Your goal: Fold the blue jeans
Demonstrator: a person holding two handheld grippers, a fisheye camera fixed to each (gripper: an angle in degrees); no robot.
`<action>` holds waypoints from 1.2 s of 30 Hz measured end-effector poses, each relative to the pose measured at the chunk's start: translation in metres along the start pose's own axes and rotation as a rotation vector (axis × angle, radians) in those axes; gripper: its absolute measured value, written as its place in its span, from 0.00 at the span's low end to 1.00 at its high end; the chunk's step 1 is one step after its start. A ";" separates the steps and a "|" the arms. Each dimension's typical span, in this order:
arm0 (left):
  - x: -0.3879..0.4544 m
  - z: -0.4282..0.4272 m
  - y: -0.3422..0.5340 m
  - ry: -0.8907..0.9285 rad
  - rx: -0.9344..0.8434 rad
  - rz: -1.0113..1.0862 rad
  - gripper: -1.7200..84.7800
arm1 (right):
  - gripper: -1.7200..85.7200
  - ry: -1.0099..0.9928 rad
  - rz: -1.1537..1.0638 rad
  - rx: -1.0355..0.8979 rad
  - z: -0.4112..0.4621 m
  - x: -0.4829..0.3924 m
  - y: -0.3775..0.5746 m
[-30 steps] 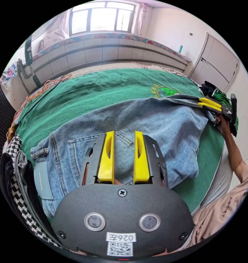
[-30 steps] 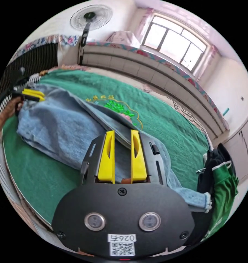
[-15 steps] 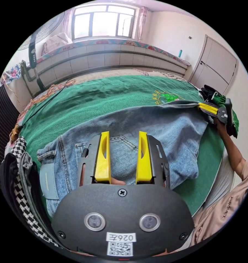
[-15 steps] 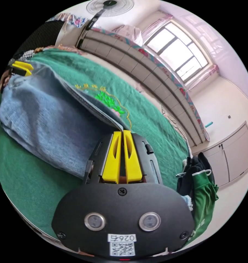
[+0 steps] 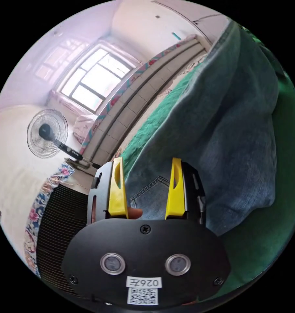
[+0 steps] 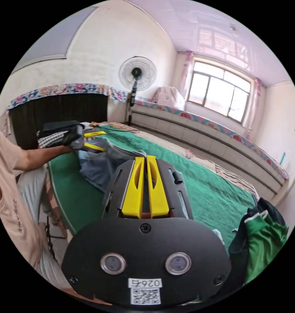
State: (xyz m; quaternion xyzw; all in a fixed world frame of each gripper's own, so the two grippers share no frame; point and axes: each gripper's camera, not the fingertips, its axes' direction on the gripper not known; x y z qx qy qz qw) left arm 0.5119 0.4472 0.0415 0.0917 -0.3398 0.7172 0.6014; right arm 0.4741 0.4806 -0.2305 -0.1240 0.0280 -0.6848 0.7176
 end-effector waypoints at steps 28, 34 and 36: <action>0.052 -0.059 -0.029 -0.259 -0.106 0.045 0.17 | 0.00 -0.366 -0.145 -0.079 -0.067 -0.043 0.002; 0.050 -0.037 0.000 -0.267 -0.138 0.184 0.04 | 0.00 -0.421 -0.366 -0.210 -0.073 -0.102 -0.023; 0.030 -0.040 0.017 -0.193 -0.133 0.185 0.02 | 0.00 -0.421 -0.402 -0.268 -0.077 -0.116 -0.029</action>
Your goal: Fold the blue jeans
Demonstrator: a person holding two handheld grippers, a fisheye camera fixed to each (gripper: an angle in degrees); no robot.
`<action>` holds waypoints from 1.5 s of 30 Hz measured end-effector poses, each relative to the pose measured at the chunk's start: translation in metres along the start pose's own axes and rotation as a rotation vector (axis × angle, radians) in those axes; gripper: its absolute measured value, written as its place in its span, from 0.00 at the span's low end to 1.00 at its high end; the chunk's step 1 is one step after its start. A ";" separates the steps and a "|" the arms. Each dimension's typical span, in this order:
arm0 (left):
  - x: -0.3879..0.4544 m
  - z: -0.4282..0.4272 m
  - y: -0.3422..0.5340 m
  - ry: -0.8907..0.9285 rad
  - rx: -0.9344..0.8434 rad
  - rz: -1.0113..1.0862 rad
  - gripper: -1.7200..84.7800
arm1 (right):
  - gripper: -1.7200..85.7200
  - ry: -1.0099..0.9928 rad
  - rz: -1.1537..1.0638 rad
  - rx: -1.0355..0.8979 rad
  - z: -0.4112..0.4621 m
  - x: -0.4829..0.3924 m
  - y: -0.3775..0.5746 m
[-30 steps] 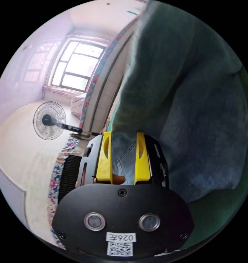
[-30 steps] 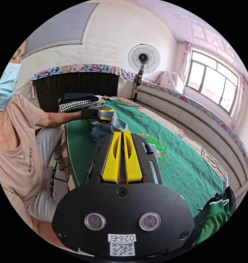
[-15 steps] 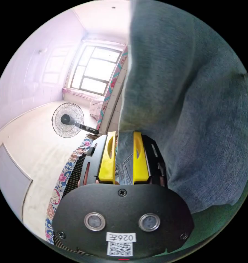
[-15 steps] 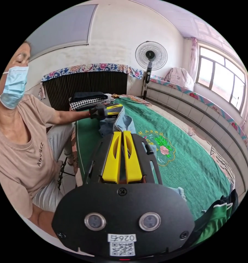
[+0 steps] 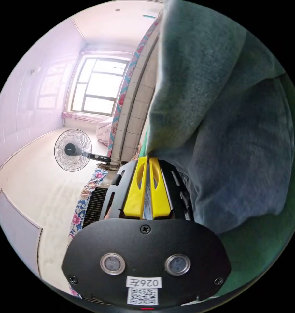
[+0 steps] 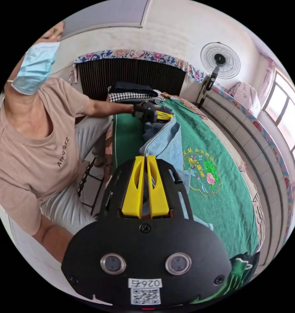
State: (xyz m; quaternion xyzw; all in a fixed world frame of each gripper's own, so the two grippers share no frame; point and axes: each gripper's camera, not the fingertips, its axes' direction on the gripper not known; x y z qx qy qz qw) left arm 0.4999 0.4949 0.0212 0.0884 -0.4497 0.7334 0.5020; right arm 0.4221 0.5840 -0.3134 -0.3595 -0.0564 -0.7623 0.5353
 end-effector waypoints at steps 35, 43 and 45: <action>-0.236 0.304 0.483 1.252 0.734 -1.059 0.06 | 0.05 -0.066 0.701 -0.245 -0.089 0.205 -0.171; -0.231 0.413 0.430 1.317 0.427 -1.135 0.23 | 0.06 -0.194 1.142 0.415 -0.194 0.349 -0.092; -0.228 0.432 0.416 1.296 0.351 -1.151 0.23 | 0.09 -0.184 1.280 0.397 -0.195 0.396 -0.082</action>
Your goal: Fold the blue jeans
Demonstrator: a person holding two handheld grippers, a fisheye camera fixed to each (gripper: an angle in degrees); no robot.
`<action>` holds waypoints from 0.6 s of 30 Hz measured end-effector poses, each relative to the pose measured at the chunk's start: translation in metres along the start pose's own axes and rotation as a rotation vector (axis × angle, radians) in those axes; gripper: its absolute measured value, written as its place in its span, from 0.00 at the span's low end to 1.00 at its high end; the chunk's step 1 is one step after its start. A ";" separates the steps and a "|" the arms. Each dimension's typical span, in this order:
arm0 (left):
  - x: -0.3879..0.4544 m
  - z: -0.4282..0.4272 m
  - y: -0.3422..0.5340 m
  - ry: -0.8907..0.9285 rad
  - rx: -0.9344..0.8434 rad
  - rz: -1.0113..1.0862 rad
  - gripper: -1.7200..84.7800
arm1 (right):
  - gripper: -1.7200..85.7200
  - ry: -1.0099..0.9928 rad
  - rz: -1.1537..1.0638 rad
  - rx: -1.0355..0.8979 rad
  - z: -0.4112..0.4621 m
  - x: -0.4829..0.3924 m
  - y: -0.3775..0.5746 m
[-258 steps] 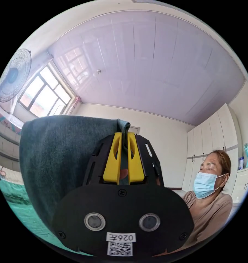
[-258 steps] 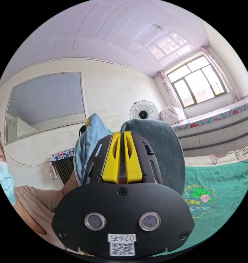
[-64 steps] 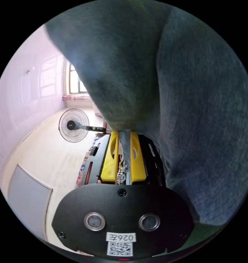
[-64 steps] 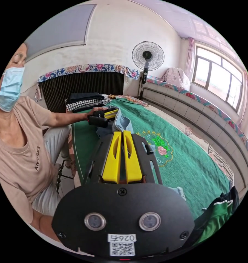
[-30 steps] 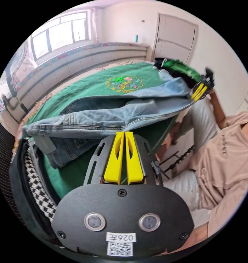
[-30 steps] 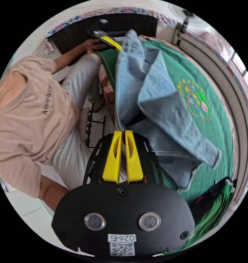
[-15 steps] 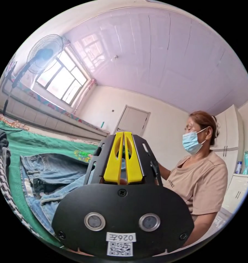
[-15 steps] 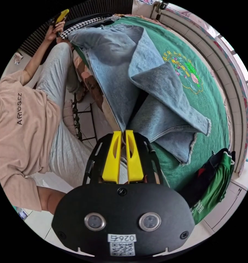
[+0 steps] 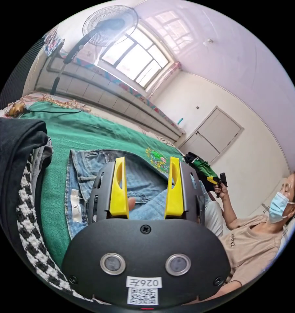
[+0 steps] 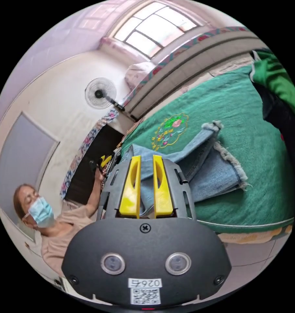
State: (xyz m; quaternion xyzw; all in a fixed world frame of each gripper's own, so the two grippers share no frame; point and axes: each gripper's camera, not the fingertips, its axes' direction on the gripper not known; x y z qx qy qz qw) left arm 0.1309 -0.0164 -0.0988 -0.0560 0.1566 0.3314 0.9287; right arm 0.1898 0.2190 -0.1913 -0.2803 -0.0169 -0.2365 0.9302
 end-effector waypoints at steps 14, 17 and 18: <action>0.131 0.158 -0.059 0.221 -0.239 0.191 0.21 | 0.13 0.446 0.119 -0.211 0.057 -0.005 -0.144; 0.234 0.250 -0.055 0.354 -0.399 0.360 0.23 | 0.13 0.469 0.121 -0.234 0.075 -0.006 -0.165; 0.256 0.271 -0.052 0.374 -0.435 0.392 0.24 | 0.13 0.474 0.126 -0.273 0.090 -0.003 -0.174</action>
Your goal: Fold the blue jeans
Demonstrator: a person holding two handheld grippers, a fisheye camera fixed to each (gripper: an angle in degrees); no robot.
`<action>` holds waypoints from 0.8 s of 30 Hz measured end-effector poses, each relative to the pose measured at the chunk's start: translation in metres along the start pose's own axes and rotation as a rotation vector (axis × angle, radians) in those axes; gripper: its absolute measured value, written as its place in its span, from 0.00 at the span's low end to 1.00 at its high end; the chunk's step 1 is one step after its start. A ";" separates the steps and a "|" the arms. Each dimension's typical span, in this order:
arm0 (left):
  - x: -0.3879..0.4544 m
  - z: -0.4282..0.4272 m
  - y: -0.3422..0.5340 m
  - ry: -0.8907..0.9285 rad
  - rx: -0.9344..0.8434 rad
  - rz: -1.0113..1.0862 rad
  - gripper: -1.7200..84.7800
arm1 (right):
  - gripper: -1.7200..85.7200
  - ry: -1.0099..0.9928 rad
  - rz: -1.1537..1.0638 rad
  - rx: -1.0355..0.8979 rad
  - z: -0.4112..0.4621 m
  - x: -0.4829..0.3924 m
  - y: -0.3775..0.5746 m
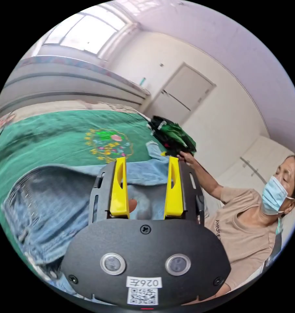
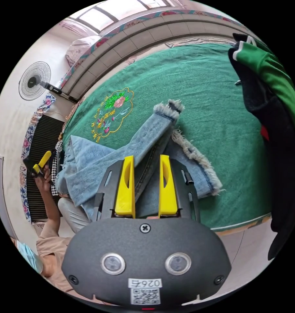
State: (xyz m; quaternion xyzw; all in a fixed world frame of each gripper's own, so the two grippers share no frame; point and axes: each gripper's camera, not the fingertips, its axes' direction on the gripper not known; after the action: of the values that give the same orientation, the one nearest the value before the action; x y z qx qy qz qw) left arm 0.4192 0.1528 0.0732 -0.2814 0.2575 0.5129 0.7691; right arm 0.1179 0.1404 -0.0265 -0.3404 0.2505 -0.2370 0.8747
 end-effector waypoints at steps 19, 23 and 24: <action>0.024 0.214 -0.051 0.122 -0.240 -0.038 0.06 | 0.14 -0.178 -0.021 -0.080 -0.020 -0.002 0.008; 0.027 0.219 -0.044 0.174 -0.199 -0.087 0.07 | 0.05 -0.144 -0.088 -0.064 -0.017 -0.015 0.025; 0.027 0.219 -0.044 0.178 -0.192 -0.094 0.07 | 0.03 -0.152 -0.110 -0.042 -0.023 -0.018 0.035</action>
State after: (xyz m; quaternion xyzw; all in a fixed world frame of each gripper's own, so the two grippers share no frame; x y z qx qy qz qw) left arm 0.4929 0.3089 0.2172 -0.4098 0.2611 0.4714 0.7360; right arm 0.0988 0.1631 -0.0611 -0.3889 0.1692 -0.2527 0.8696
